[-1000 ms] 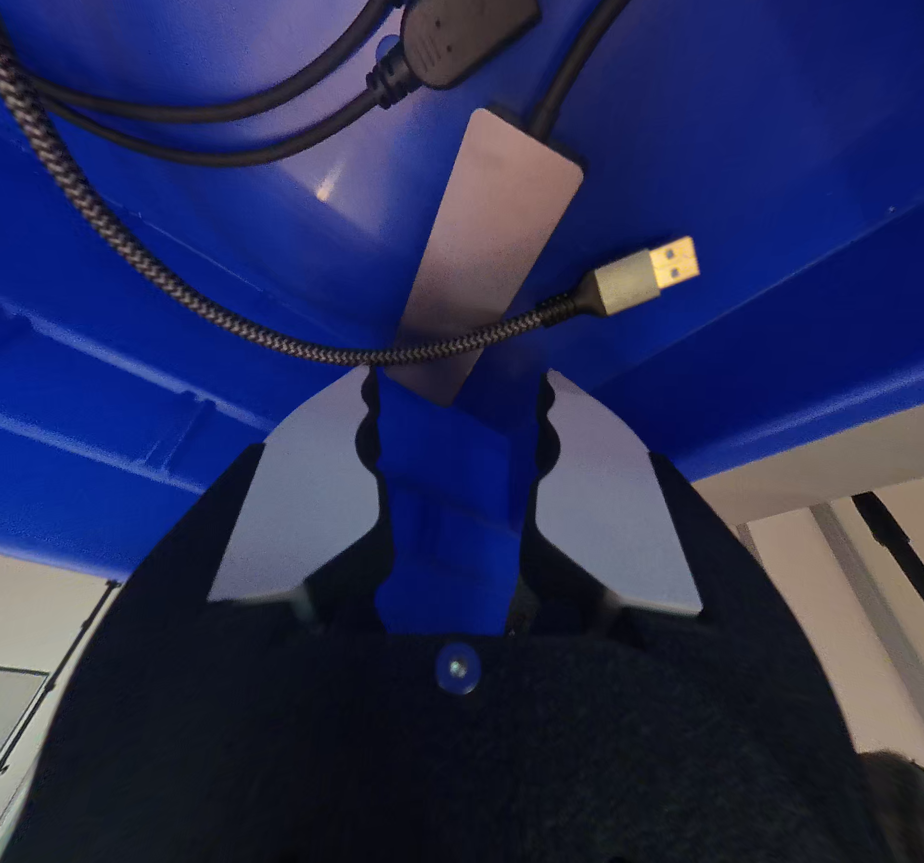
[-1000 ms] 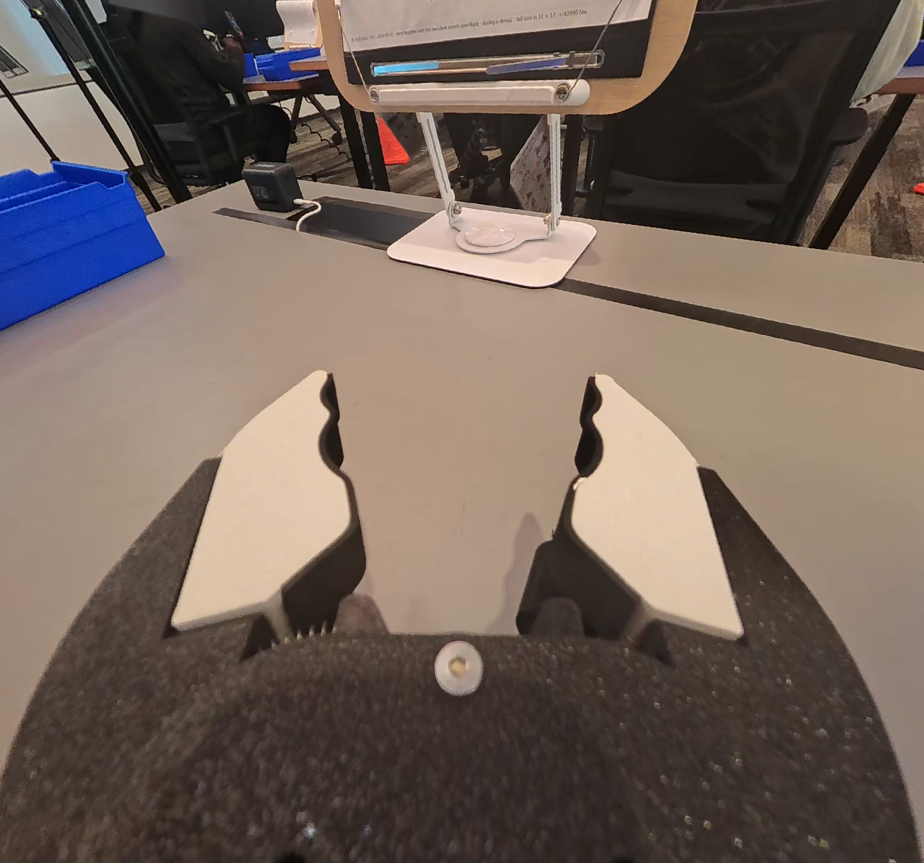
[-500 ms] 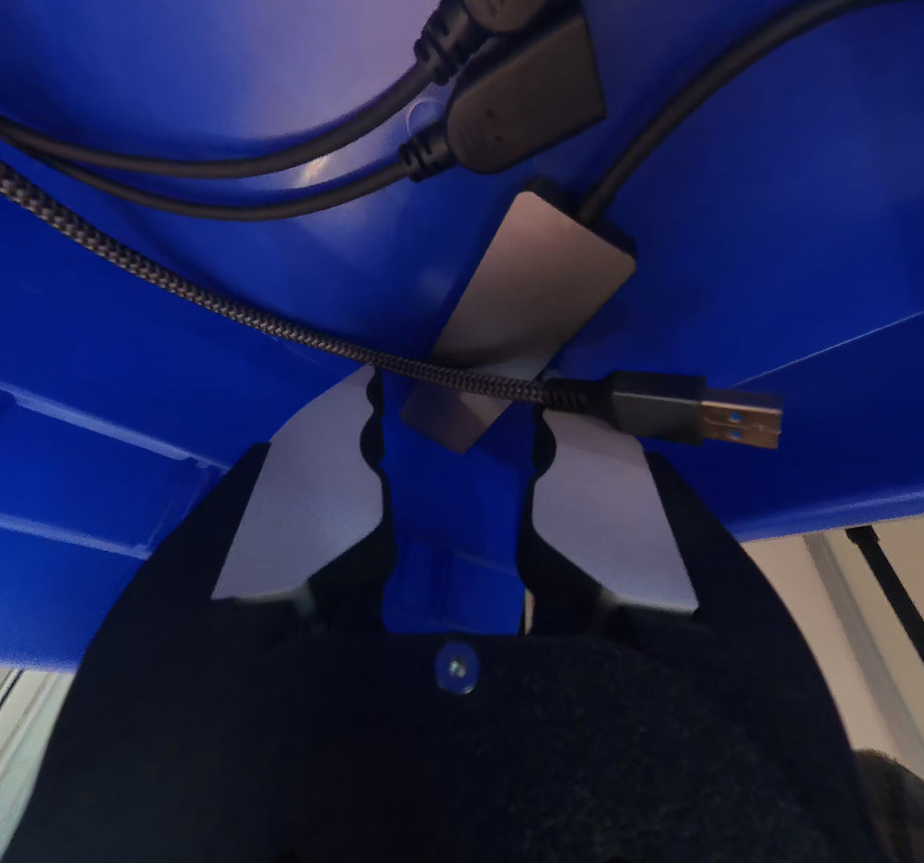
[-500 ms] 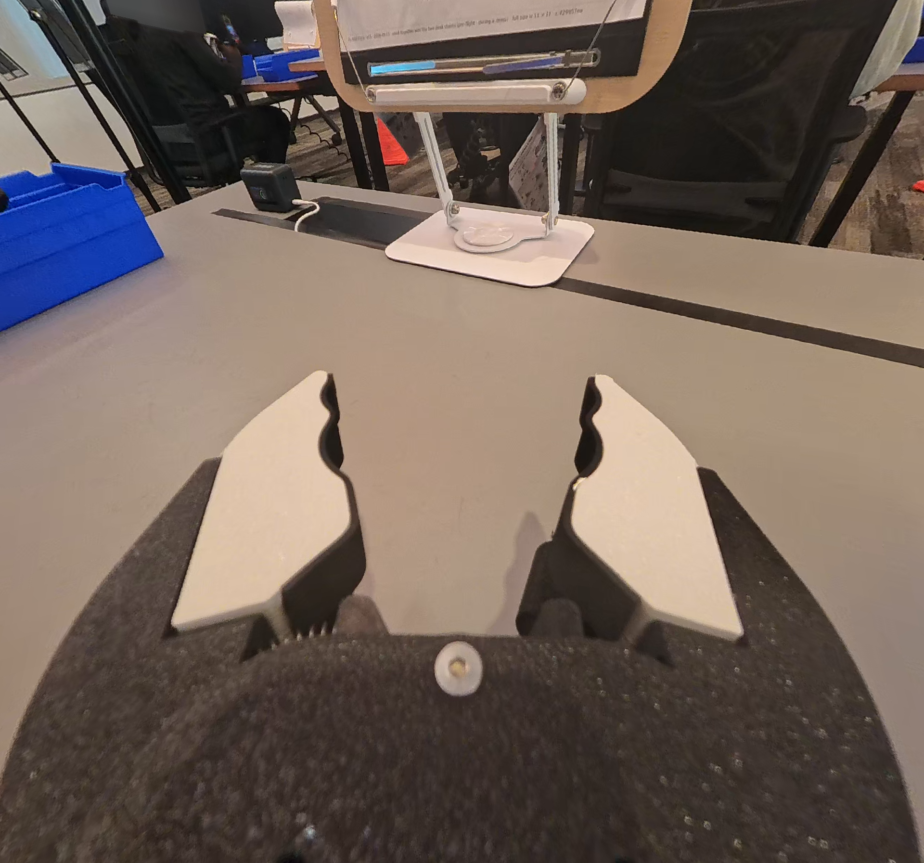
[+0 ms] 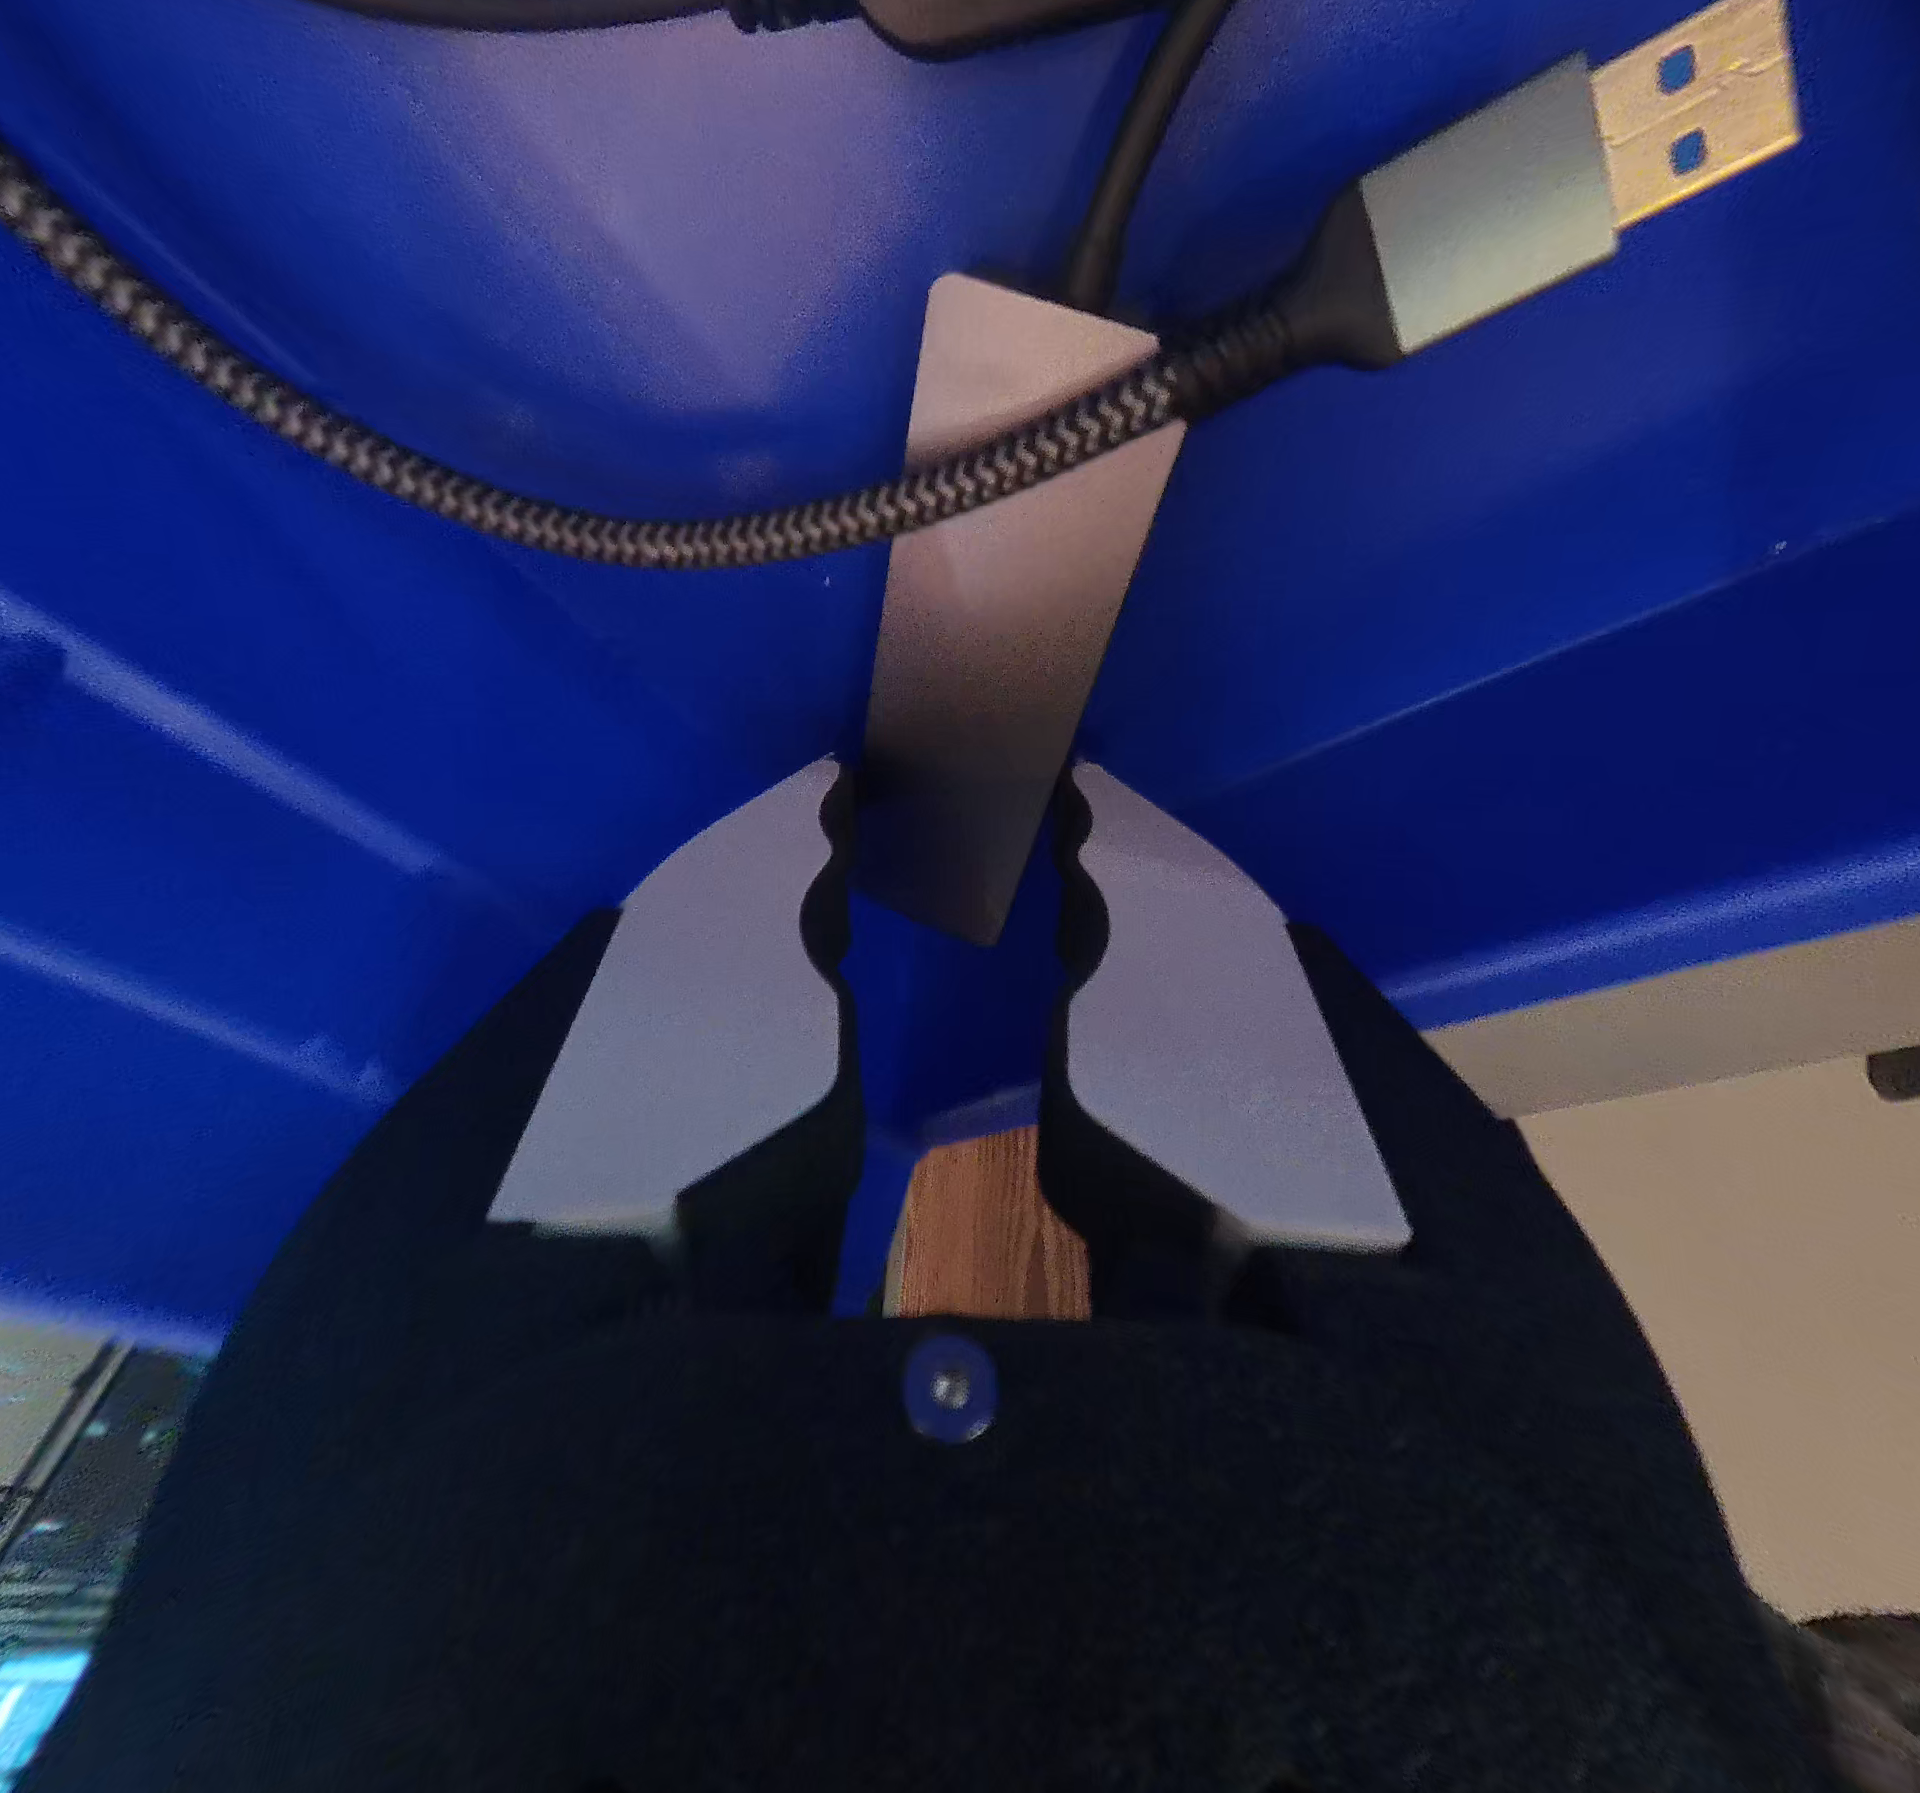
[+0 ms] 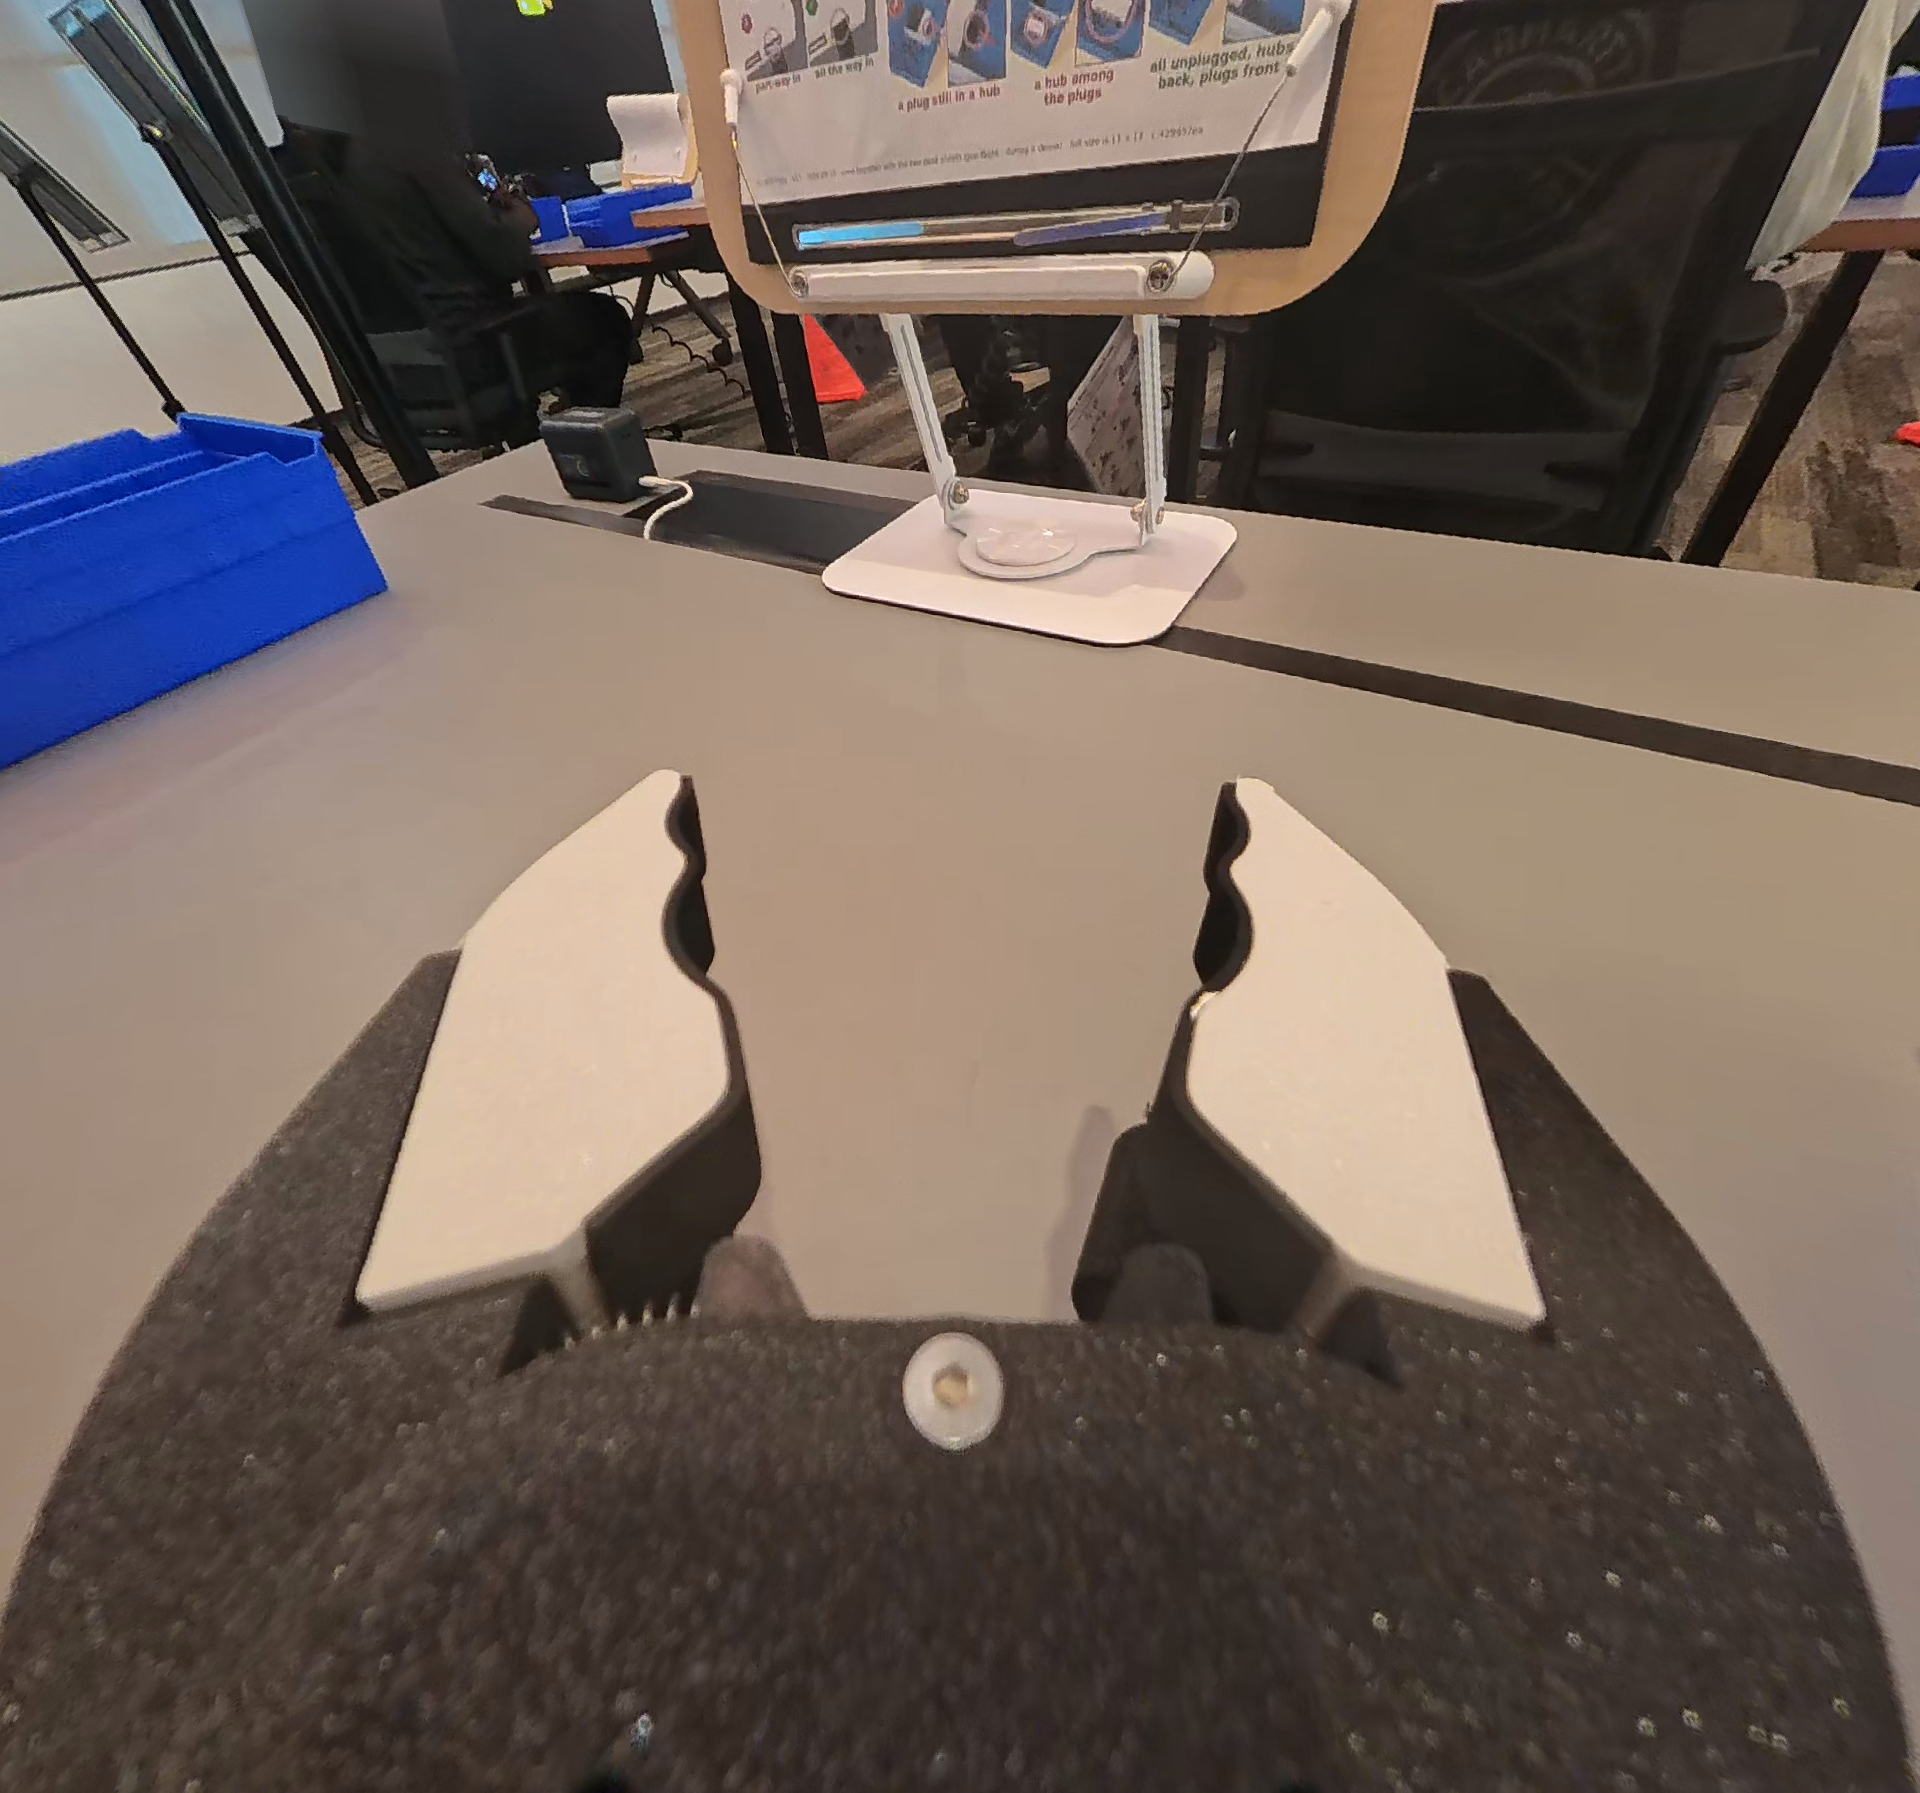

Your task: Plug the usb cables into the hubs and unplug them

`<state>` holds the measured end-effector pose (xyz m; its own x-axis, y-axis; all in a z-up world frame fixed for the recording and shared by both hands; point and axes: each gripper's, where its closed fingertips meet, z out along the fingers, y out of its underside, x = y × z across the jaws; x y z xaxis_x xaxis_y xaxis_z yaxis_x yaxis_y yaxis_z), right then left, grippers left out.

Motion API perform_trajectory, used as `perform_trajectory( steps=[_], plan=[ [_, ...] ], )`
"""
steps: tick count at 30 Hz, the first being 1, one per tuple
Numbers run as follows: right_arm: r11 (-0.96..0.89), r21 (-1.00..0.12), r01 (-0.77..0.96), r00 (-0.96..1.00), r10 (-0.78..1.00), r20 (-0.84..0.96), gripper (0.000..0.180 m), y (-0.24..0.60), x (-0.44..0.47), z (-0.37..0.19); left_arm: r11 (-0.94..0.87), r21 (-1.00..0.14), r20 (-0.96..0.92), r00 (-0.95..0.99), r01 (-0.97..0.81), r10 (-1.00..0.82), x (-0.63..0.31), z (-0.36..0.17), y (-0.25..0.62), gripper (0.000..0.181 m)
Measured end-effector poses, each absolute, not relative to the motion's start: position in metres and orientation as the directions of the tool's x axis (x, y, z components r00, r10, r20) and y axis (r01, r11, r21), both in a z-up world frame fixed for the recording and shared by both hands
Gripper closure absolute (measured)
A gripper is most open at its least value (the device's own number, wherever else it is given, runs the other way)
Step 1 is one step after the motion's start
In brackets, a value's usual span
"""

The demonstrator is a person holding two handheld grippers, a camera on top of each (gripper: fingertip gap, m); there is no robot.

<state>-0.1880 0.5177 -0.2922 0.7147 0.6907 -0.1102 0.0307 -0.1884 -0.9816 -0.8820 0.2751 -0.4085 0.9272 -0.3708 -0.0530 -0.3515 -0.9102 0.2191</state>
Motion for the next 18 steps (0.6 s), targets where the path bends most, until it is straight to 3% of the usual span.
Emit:
perform_trajectory(
  steps=[5,18],
  plan=[
    [-0.186,-0.982,0.019,0.715,0.69,-0.117,0.088,0.517,-0.187,-0.29,-0.944,0.092,-0.061,0.944,-0.318,-0.324,-0.88,-0.38,0.277,0.145],
    [-0.171,-0.985,-0.022,0.709,0.692,-0.135,0.089,0.515,-0.182,-0.28,-0.952,-0.104,-0.131,0.953,-0.287,-0.273,-0.88,-0.324,0.256,0.15]
  ],
)
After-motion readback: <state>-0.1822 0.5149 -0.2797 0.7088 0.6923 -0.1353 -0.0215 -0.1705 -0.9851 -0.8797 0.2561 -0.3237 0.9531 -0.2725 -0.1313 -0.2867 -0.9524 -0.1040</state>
